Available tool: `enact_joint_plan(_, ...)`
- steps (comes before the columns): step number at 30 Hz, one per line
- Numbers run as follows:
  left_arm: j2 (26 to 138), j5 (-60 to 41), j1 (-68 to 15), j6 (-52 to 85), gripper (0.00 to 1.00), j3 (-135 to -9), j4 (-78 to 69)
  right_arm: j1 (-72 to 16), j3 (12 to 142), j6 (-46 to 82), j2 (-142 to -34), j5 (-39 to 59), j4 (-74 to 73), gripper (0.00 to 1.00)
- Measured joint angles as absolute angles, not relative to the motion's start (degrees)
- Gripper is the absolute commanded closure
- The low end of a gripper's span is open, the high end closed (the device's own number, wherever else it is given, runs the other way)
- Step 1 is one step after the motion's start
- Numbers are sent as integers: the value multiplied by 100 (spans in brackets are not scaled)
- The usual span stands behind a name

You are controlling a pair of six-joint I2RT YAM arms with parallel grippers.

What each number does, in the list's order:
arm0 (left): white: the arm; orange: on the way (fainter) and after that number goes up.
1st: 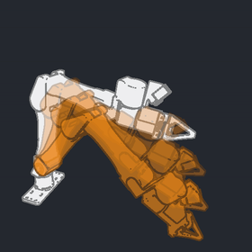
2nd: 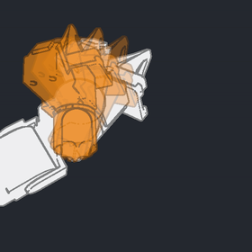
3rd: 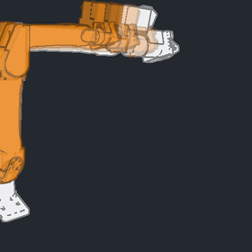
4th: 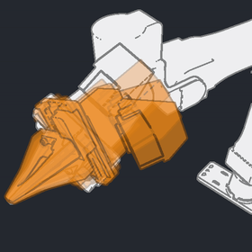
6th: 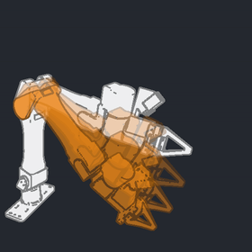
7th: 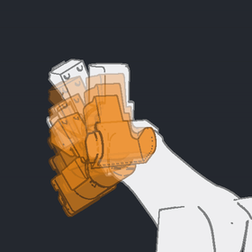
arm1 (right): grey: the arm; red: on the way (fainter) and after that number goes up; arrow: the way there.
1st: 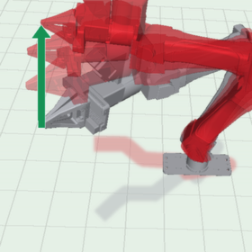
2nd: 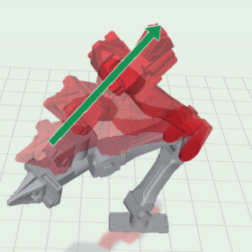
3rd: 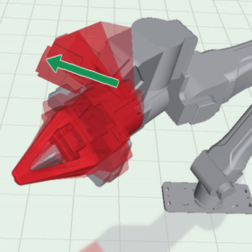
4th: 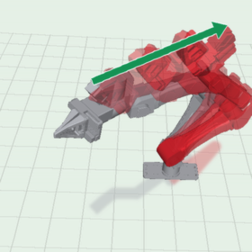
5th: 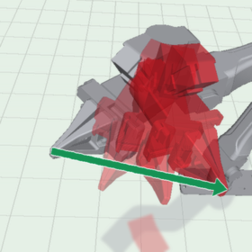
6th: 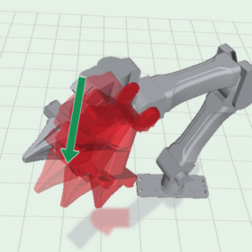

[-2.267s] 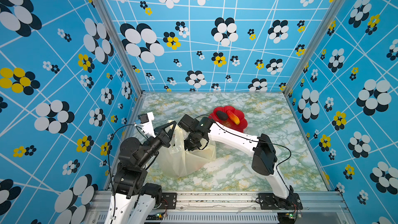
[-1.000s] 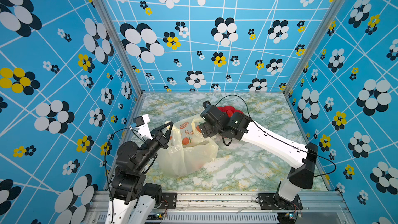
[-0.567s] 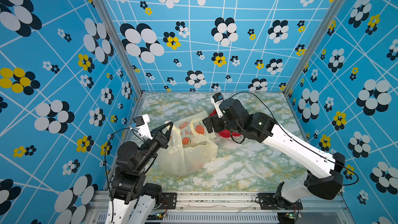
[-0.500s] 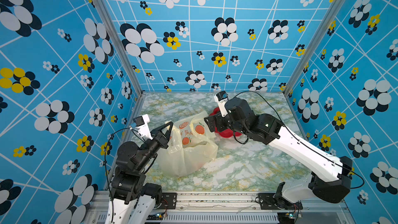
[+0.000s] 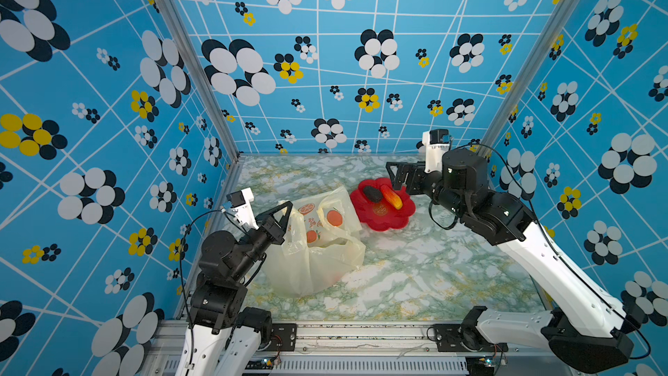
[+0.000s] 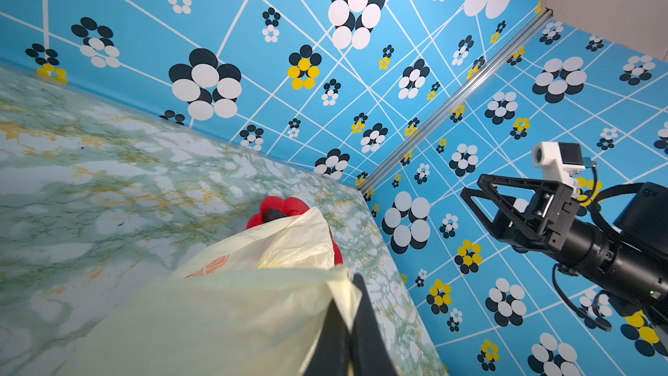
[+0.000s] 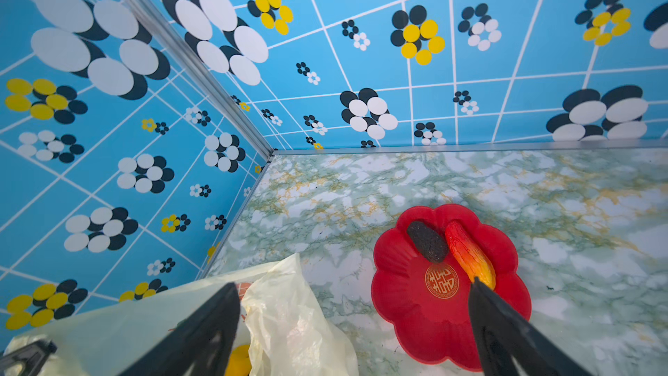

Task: Place the fruits into the plastic bag
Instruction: 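Withdraw the right gripper from the bag back over the red plate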

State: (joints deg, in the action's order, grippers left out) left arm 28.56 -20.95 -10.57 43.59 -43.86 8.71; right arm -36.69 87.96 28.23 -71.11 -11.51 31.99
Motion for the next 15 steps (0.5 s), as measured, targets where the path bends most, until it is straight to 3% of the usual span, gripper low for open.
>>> enact_joint_plan(6, 2862, -2093, -1057, 4401, 100, -4386, 858, -2812, 8571, 3760, -7540, 34, 3245, 1)
enact_joint_plan(15, 2880, -2038, -1057, 4475, 100, -4239, 766, -2670, 8420, 4123, -8475, 847, 3402, 1)
